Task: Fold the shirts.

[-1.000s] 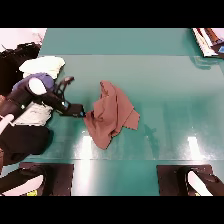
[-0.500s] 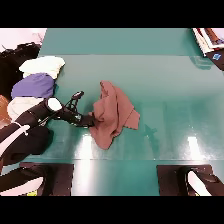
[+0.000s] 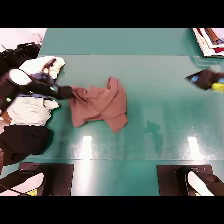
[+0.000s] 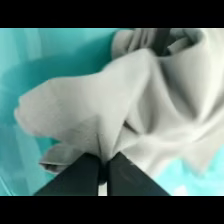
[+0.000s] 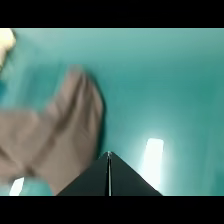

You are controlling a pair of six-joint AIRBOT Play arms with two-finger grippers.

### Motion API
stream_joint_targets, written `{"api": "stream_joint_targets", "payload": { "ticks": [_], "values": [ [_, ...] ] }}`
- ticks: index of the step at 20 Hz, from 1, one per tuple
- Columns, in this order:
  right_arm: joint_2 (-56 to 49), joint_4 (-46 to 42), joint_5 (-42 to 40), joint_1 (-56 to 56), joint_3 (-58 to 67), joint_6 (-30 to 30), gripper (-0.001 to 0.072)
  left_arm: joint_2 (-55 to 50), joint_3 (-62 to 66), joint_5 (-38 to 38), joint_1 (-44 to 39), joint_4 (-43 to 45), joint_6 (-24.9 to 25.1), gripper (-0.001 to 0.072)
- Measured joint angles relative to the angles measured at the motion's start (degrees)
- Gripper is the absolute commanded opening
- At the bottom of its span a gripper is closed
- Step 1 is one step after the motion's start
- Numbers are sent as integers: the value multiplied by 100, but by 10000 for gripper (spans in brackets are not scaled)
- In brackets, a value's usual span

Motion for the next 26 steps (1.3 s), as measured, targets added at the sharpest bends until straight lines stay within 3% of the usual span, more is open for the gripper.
{"api": "stream_joint_targets", "payload": {
  "ticks": [1, 2, 6, 10, 13, 15, 17, 18, 22, 26],
  "values": [
    [-203, 0, -120, 155, -214, -11, 385, 13, 131, -46, 122, 46, 2, 30],
    [-428, -7, -267, 337, -367, -37, 480, 24, 232, -90, 216, 90, 2, 30],
    [-1768, 35, -964, 1257, -402, -103, 479, 46, 417, -164, 385, 146, 7, 30],
    [-3469, 199, -1064, 2070, 483, -164, 478, 50, 470, -205, 433, 175, 9, 30],
    [-4476, 601, -1086, 2461, 1246, -234, 424, 50, 481, -243, 444, 181, 9, 29],
    [-4929, 761, -1091, 2632, 1705, -258, 232, 50, 485, -256, 444, 179, 9, 30],
    [-5239, 820, -1043, 2765, 2087, -271, 169, 50, 485, -267, 446, 179, 4, 30],
    [-5368, 846, -1040, 2833, 2273, -275, 18, 50, 485, -269, 446, 177, 2, 30],
    [-5558, 730, -946, 3016, 2857, -363, 9, 79, 525, -422, 448, 155, -7, 28],
    [-4824, -157, -793, 2931, 3289, -376, 9, 588, 997, -522, 448, 173, -17, 29]
  ]
}}
